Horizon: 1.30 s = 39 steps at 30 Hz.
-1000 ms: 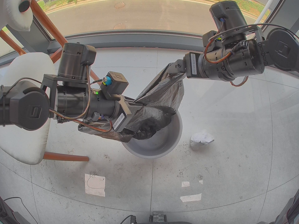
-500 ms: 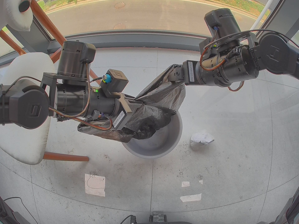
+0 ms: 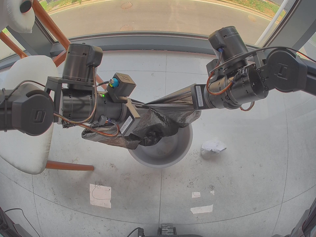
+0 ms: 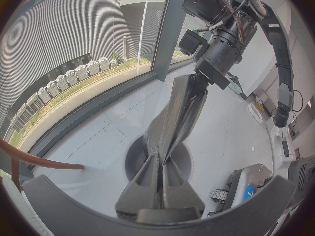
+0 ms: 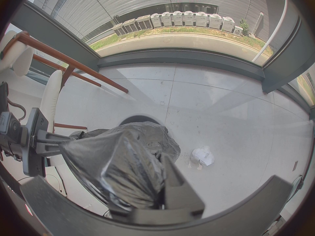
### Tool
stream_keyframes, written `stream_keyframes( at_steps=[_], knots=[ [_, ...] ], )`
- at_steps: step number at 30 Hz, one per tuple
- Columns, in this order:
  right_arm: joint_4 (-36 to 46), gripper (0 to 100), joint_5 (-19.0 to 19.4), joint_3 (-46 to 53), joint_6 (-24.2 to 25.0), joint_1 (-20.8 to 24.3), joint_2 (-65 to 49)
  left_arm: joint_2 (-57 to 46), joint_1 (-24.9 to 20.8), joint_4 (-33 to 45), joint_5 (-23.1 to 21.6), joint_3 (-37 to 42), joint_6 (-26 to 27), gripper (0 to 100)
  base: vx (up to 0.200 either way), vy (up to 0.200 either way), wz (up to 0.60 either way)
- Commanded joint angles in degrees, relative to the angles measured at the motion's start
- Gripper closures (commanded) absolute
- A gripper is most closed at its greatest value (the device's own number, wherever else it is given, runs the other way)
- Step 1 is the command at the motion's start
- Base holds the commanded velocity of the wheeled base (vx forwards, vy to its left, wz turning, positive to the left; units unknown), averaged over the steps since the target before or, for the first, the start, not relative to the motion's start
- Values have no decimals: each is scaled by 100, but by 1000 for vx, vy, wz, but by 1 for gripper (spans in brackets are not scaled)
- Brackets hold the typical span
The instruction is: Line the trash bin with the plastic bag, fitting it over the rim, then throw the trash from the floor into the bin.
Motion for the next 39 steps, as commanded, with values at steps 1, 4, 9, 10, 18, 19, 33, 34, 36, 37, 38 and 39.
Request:
stream_keyframes(
  at_steps=[1, 4, 9, 10, 18, 19, 33, 34, 36, 37, 38, 39],
  knots=[
    [3, 100, 1, -119, -1, -34, -22, 32, 8, 1, 74, -23, -19, 100, 0, 0, 0],
    [-6, 100, 1, -303, 25, -78, 39, 164, 8, 18, 188, -252, -230, 100, 0, 0, 0],
    [-15, 100, 19, -646, 8, -281, 294, 489, 8, 62, 188, -595, -406, 100, 0, 0, 0],
    [-6, 100, 27, -699, 8, -316, 329, 489, 8, 71, 188, -577, -379, 100, 0, 0, 0],
    [-15, 100, 71, -505, 8, -351, 391, 630, 8, 45, 188, -577, -529, 100, 0, 0, 0],
    [-15, 100, 71, -505, 8, -351, 391, 630, 8, 45, 188, -577, -529, 100, 0, 0, 0],
    [-15, 100, 71, 48, -10, -263, 13, 515, -27, -316, 557, 3, -1522, 0, 0, 0, 0],
    [-15, 100, 71, 48, -10, -263, 13, 515, -27, -316, 557, 3, -1522, 0, 0, 0, 0],
    [-15, 100, 71, 92, 8, -237, -40, 507, -18, -562, 557, -59, -1522, 0, 0, 0, 0],
    [-15, 100, 71, 92, -1, -219, -93, 454, -18, -570, 548, -173, -1522, 0, 0, 0, 0],
    [-15, 100, 71, 101, -1, -219, -110, 454, -9, -553, 548, -252, -1522, 0, 0, 0, 0],
    [-6, 100, 71, 101, -1, -210, -119, 436, 0, -553, 548, -313, -1522, 0, 0, 0, 0]
  ],
)
